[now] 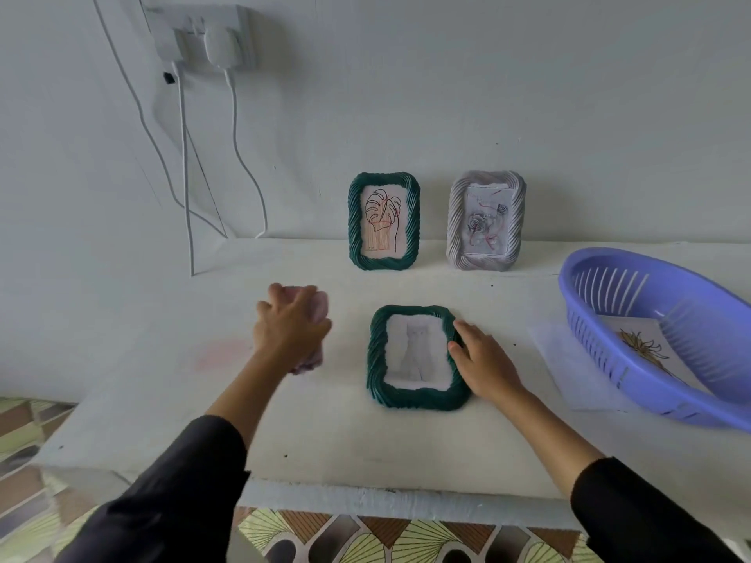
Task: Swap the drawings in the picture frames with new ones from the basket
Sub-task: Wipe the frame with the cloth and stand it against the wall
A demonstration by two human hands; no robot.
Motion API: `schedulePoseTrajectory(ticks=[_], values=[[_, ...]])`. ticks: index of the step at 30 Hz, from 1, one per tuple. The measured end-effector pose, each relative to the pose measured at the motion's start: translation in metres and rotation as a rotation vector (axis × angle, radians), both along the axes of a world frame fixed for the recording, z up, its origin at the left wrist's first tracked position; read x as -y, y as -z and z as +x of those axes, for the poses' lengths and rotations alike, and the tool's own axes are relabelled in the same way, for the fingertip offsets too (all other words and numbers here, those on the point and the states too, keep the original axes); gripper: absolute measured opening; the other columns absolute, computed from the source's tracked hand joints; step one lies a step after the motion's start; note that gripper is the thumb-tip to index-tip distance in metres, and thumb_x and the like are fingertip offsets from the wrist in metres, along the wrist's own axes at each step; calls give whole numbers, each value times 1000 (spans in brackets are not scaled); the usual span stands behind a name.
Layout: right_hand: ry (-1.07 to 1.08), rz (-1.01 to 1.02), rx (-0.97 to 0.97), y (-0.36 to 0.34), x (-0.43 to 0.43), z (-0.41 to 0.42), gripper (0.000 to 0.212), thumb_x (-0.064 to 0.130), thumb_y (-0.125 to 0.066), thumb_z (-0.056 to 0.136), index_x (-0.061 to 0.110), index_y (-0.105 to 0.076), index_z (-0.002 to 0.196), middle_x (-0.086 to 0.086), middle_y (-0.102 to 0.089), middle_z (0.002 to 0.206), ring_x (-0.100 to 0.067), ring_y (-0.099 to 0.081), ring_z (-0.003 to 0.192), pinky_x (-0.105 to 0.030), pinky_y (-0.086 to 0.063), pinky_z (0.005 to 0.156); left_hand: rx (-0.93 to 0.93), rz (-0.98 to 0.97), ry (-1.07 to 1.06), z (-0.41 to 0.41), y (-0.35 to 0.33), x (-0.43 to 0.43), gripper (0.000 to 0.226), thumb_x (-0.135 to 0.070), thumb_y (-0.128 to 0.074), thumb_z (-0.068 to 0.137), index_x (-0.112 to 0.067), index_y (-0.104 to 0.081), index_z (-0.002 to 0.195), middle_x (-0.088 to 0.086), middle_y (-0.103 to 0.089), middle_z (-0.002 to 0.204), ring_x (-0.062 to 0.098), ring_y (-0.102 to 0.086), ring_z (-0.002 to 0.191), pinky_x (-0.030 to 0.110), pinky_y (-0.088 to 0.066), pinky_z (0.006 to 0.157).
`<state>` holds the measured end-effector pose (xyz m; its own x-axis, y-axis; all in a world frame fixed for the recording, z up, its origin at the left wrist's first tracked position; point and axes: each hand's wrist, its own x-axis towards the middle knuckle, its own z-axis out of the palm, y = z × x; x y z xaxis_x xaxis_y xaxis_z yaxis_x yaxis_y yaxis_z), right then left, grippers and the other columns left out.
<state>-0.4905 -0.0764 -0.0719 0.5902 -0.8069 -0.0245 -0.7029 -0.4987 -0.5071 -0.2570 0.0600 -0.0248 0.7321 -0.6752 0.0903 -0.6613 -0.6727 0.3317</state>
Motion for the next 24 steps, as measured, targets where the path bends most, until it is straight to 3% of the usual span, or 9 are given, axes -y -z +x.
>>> schedulePoseTrajectory(ticks=[7,10,12,13,15,17,19,22,24], values=[[2,-40,1,0,-4,0,50,28,-33,99,14,-24,147,-4,-25,154,-19,-23,142,-33,-17,116,-27,249,-20,29,40,-22,63,-68,-33,85,-45,-20,142,5,-17,147,32,-22,133,45,-22,108],[20,-19,34,-1,-5,0,52,31,-35,98,13,-24,146,-3,-25,154,-18,-24,142,-33,-19,116,-42,261,-14,32,38,-23,63,-72,-22,85,-49,-14,143,4,-7,154,31,-11,142,53,-4,114],[79,-33,31,-3,-6,-2,55,39,-40,95,10,-33,141,-6,-30,151,-22,-29,138,-35,-28,111,-16,173,-56,28,35,-21,58,-66,-20,90,-47,-13,144,5,2,158,31,2,146,54,9,114],[117,-71,-9,-5,-7,-3,54,44,-43,92,9,-42,134,-9,-36,144,-26,-34,132,-36,-34,104,18,92,-86,21,32,-18,57,-61,-22,92,-42,-16,145,6,0,158,31,2,146,53,9,114],[169,-163,-135,-9,-11,-3,50,51,-48,87,8,-57,112,-12,-45,126,-29,-43,116,-35,-40,91,59,-50,-99,-1,24,-9,55,-52,-27,95,-28,-28,145,11,-18,153,31,-14,142,49,-7,117],[202,-190,-170,-10,-17,0,47,51,-51,86,7,-62,98,-13,-49,114,-30,-46,107,-34,-41,85,11,-35,-3,-33,22,3,54,-49,-27,96,-20,-41,139,12,-32,145,30,-27,135,44,-24,112],[227,-169,-122,-11,-22,4,42,45,-54,87,4,-63,89,-13,-52,110,-30,-49,103,-34,-43,81,-124,45,85,-65,23,14,49,-45,-26,98,-17,-50,131,12,-35,142,29,-29,132,41,-28,109],[275,-95,-10,-10,-23,9,36,35,-58,87,9,-50,64,-13,-55,98,-27,-54,81,-29,-40,62,-295,49,70,-88,28,27,42,-35,-30,99,-12,-54,125,13,-36,138,31,-30,129,39,-26,108],[333,10,93,-12,-20,9,47,28,-63,84,15,-34,50,-8,-49,70,-19,-41,54,-24,-28,48,-409,5,13,-87,30,32,38,-30,-37,96,-11,-57,123,13,-39,136,32,-34,127,39,-29,107]])
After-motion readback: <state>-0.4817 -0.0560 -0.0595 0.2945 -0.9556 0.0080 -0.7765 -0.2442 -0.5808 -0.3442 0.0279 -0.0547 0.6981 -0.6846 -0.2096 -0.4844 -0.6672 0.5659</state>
